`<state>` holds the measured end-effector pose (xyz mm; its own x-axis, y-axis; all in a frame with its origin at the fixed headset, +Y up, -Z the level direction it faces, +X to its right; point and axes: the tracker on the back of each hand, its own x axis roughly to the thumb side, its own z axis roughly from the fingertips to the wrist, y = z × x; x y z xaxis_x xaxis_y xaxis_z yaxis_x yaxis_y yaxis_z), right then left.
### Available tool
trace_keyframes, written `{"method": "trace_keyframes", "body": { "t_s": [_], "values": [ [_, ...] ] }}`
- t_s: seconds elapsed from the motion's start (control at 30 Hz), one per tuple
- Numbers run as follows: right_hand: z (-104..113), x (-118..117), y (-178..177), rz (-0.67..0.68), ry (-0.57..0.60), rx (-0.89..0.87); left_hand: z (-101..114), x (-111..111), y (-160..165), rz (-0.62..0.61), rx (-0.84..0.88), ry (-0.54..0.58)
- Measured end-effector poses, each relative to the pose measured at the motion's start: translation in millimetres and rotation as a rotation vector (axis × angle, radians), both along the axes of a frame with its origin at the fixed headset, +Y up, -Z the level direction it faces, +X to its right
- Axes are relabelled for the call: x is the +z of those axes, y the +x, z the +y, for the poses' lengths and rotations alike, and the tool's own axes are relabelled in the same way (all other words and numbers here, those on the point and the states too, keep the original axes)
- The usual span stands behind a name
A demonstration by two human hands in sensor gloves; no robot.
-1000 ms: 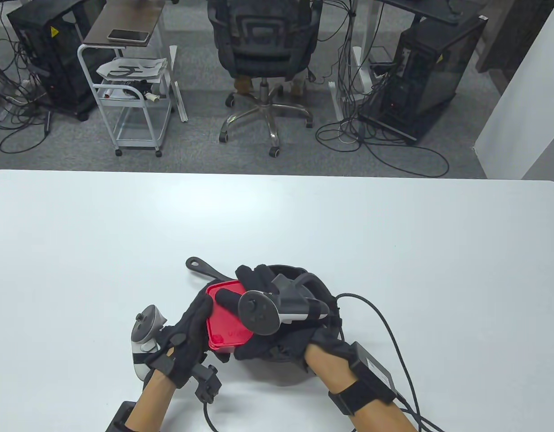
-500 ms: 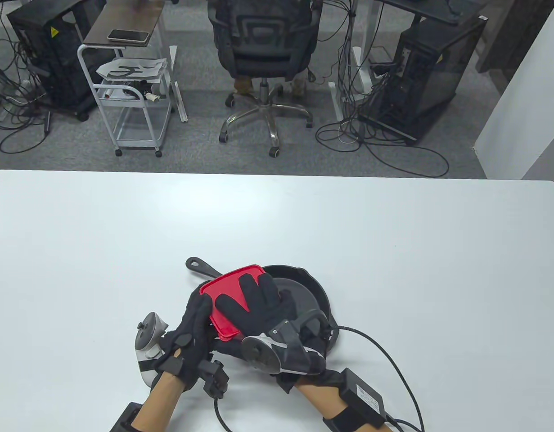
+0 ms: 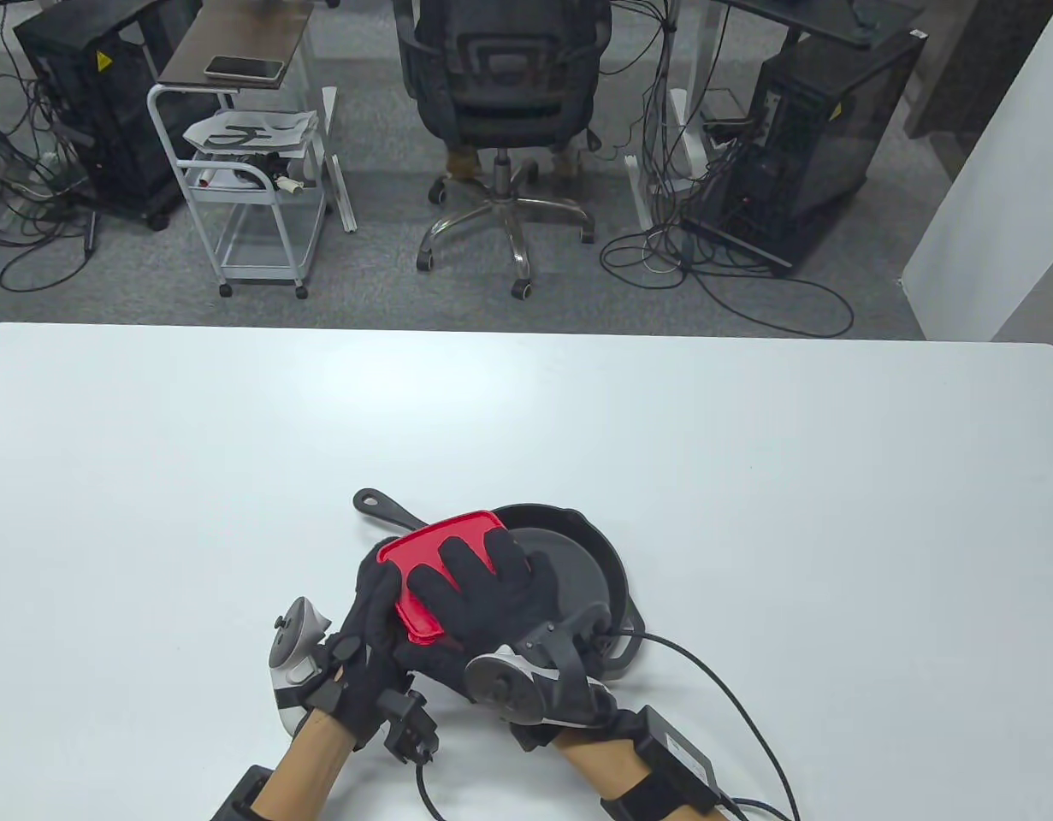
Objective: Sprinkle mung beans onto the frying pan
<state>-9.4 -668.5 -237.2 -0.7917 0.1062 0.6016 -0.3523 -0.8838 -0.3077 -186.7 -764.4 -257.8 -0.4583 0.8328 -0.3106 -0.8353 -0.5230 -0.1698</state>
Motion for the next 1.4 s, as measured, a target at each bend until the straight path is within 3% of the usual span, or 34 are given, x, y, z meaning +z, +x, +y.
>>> {"method": "trace_keyframes", "body": {
  "t_s": [0.1,0.17,0.27,0.37,0.53,0.83,1.03,1.4],
  "values": [
    [-1,-1,1,-0.004,-0.036,-0.032,-1,0,1,-0.009,0.007,-0.003],
    [1,-3,3,0.006,-0.115,-0.150,-2,1,4,-0.006,0.023,0.008],
    [7,1,-1,-0.011,-0.050,-0.074,0,0,2,0.014,0.031,0.039],
    [12,1,-3,0.000,-0.131,-0.101,0,0,2,0.025,0.039,0.050],
    [17,2,-2,-0.006,-0.146,-0.094,-1,0,2,0.026,0.044,0.067],
    [19,0,5,-0.005,-0.151,-0.076,-3,-1,3,0.022,0.034,0.070],
    [26,-3,15,-0.050,-0.046,-0.082,-2,0,5,-0.005,0.028,0.076],
    [36,-11,34,-0.093,-0.108,-0.135,-3,-5,2,0.011,0.012,0.083]
  ]
}}
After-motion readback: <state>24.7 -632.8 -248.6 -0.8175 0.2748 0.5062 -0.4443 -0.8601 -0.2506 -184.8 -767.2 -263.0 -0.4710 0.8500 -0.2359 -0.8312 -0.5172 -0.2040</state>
